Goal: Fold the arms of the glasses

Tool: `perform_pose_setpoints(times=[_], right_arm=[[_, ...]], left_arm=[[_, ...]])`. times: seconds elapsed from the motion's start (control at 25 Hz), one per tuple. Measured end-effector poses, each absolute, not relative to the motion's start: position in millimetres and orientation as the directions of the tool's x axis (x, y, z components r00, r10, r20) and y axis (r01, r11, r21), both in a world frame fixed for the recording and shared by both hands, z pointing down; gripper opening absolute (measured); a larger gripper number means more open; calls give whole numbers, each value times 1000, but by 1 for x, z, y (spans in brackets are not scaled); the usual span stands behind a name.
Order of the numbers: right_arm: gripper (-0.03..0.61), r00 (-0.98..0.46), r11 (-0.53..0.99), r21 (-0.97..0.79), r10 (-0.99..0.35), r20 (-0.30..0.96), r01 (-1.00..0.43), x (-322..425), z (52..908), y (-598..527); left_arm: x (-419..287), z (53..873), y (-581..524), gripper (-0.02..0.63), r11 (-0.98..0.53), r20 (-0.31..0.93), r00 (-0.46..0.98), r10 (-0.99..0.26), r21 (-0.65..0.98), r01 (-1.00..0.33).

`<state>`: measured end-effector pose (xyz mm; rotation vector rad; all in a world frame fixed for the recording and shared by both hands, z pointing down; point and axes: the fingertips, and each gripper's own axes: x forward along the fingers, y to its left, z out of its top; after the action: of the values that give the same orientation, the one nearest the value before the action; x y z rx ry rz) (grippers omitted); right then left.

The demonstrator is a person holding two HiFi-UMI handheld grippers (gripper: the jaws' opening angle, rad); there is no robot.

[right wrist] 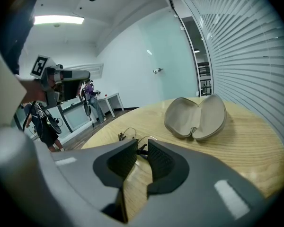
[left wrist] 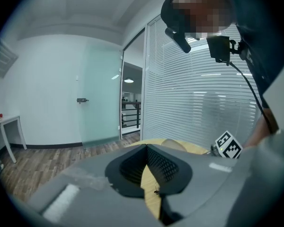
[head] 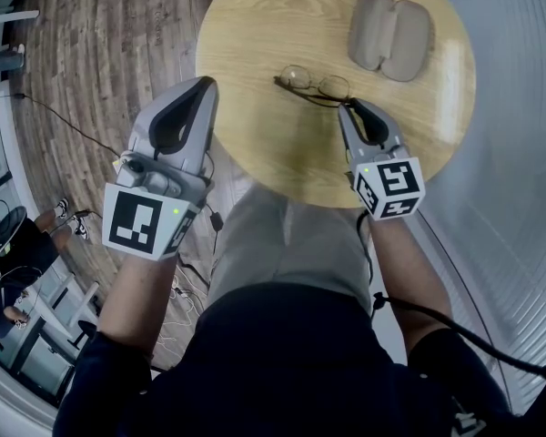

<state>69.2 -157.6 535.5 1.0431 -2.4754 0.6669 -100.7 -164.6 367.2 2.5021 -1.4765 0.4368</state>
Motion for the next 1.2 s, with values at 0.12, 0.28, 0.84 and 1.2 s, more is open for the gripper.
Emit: perform_pose_setpoints(times=[0.12, 0.28, 0.84, 1.2], right_arm=[[75, -656, 611, -283, -562, 503, -740, 70, 534, -159], [75, -656, 607, -287, -561, 505, -741, 71, 536, -165], [77, -643, 592, -289, -562, 521, -752, 75, 540, -173], [78, -629, 578, -285, -575, 523, -765, 77, 545, -185]], left_arm=[[-101, 366, -165, 2, -473, 354, 453, -818, 32, -880], [-103, 366, -171, 2, -467, 352, 448, -822, 34, -883], [-106, 364, -174, 2, -457, 361, 440, -822, 42, -889], [-105, 371, -182, 2, -456, 369, 441, -818, 52, -889]])
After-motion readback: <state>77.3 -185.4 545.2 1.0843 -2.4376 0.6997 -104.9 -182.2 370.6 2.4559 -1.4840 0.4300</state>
